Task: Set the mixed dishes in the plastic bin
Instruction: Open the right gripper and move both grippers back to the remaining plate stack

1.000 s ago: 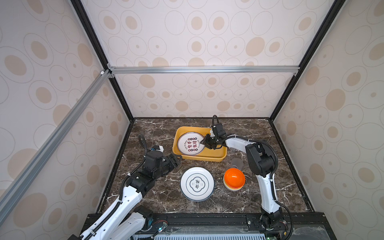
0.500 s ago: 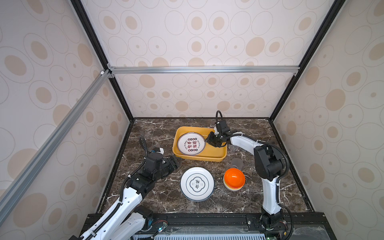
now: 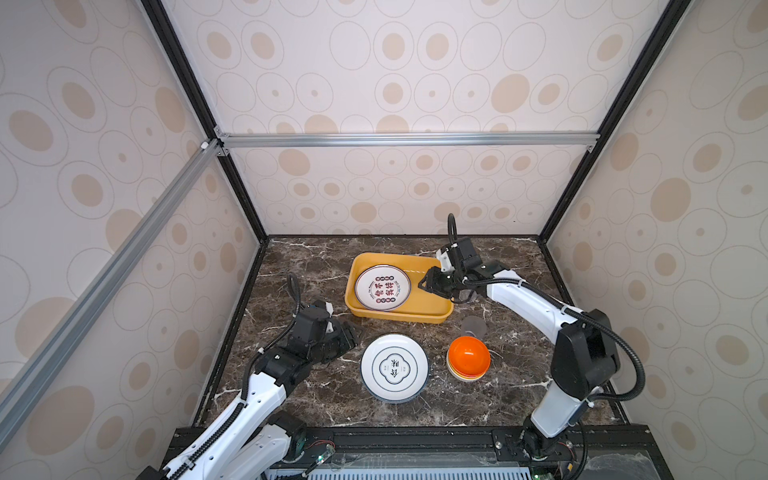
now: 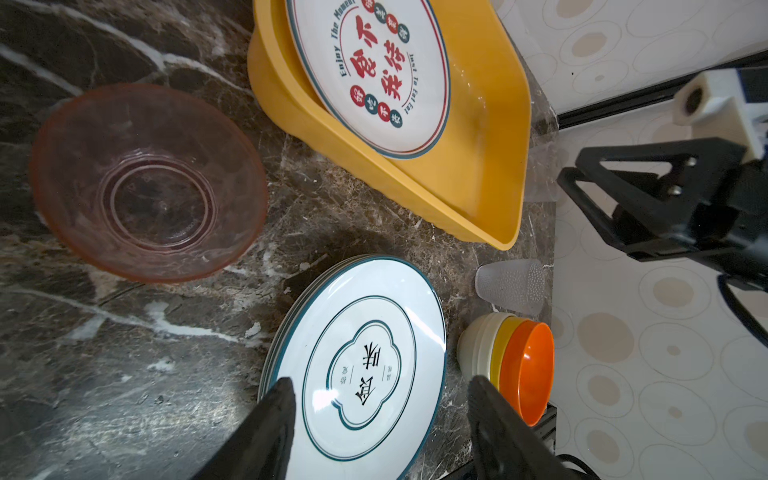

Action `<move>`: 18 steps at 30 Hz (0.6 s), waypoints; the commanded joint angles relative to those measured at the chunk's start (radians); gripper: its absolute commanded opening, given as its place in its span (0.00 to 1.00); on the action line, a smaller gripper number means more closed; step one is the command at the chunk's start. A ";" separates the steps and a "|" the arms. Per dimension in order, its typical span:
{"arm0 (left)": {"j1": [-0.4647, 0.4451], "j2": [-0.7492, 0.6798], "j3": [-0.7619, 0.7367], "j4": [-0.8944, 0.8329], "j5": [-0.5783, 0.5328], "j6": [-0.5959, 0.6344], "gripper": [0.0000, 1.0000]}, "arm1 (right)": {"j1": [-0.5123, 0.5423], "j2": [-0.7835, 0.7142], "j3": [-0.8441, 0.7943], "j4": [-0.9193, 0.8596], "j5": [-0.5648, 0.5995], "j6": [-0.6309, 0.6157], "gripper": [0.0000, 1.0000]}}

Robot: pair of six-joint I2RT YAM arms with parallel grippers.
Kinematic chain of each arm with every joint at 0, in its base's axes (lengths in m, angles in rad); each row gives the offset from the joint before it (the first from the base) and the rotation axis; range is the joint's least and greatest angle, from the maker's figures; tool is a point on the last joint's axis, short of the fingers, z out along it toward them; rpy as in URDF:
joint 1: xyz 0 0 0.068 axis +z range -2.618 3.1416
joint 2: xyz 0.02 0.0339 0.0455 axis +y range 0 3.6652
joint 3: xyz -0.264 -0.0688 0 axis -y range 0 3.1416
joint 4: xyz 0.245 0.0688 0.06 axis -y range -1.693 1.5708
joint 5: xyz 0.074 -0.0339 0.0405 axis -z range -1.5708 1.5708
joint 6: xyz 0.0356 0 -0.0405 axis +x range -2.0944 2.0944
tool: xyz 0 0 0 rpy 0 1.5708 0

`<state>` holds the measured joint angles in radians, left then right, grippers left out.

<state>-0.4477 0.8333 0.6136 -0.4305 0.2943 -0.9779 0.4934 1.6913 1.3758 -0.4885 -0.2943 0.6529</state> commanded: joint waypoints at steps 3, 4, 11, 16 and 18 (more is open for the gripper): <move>-0.034 -0.002 0.025 -0.082 -0.007 0.039 0.63 | 0.032 -0.117 -0.091 -0.093 -0.020 -0.080 0.44; -0.042 -0.001 0.023 -0.089 -0.011 0.037 0.63 | 0.038 -0.135 -0.102 -0.104 -0.026 -0.089 0.44; -0.123 0.003 -0.008 -0.097 -0.055 -0.007 0.62 | 0.091 -0.192 -0.164 -0.149 -0.034 -0.122 0.44; -0.192 0.006 -0.049 -0.082 -0.085 -0.059 0.61 | 0.140 -0.190 -0.200 -0.156 -0.017 -0.123 0.44; -0.208 0.004 -0.058 -0.081 -0.100 -0.072 0.61 | 0.155 -0.185 -0.209 -0.156 -0.005 -0.123 0.44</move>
<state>-0.6334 0.8360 0.5613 -0.5018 0.2382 -1.0092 0.6281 1.5162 1.1854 -0.6147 -0.3157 0.5480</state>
